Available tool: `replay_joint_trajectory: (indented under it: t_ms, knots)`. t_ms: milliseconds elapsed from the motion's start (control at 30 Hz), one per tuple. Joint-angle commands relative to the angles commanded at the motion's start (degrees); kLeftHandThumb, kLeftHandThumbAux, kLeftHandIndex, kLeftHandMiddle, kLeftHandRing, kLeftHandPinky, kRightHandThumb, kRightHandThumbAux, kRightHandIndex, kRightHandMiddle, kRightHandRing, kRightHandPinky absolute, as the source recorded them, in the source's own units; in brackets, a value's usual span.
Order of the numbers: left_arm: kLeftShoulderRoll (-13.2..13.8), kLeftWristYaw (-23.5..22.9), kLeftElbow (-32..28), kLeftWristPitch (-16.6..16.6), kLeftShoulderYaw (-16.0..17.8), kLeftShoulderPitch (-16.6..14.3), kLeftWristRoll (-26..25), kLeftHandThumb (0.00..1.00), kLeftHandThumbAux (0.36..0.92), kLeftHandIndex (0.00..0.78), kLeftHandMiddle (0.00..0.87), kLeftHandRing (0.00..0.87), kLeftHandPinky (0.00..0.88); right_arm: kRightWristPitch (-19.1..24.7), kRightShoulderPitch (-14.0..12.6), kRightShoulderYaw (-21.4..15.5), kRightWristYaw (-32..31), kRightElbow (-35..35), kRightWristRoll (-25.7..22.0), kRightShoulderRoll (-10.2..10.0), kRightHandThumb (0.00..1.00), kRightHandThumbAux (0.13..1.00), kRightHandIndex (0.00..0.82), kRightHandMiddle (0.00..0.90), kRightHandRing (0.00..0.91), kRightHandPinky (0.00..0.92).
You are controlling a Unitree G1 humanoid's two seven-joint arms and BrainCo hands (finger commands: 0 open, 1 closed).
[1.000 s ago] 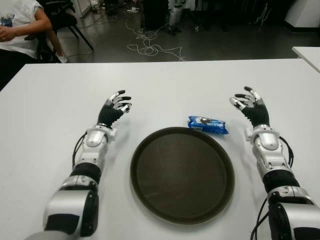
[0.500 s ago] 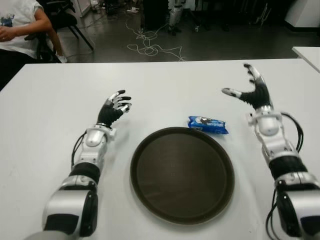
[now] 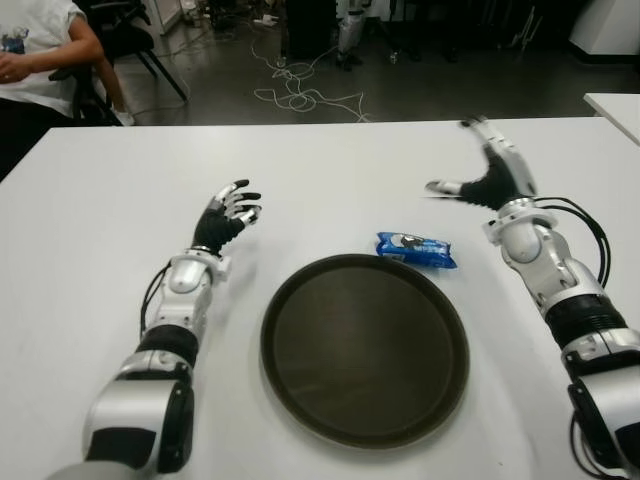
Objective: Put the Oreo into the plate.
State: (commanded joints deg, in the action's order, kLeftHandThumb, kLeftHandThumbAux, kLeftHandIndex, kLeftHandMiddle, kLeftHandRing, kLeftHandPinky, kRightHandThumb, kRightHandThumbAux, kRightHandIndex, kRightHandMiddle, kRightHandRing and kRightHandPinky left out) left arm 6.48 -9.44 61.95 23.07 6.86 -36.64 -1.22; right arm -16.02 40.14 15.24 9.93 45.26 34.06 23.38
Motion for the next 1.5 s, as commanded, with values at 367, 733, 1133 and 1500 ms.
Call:
replay_joint_trajectory:
  t_ms: [367, 733, 1133, 1500]
  knots:
    - [0.2, 0.8, -0.8, -0.1, -0.5, 0.4, 0.6, 0.386, 0.793, 0.164, 0.280, 0.280, 0.303, 0.2, 4.5, 9.3, -13.7, 2.5, 6.0, 1.4, 0.000, 0.695, 0.058, 0.070, 0.103, 0.135]
    - [0.4, 0.9, -0.6, 0.2, -1.0, 0.5, 0.8, 0.372, 0.796, 0.172, 0.285, 0.286, 0.305, 1.2, 5.1, 12.1, -17.6, 4.2, 6.5, 1.3, 0.000, 0.761, 0.104, 0.110, 0.174, 0.246]
    - [0.3, 0.7, -0.9, -0.1, -1.0, 0.5, 0.4, 0.392, 0.800, 0.156, 0.273, 0.275, 0.300, 2.5, 6.2, 14.2, -22.3, 4.4, 7.3, 1.3, 0.000, 0.773, 0.115, 0.126, 0.171, 0.215]
    - [0.3, 0.7, -1.6, -0.4, -1.0, 0.7, 0.2, 0.377, 0.794, 0.159, 0.272, 0.272, 0.305, 4.9, 6.6, 15.7, -26.0, 3.3, 7.9, 1.3, 0.000, 0.743, 0.103, 0.115, 0.128, 0.140]
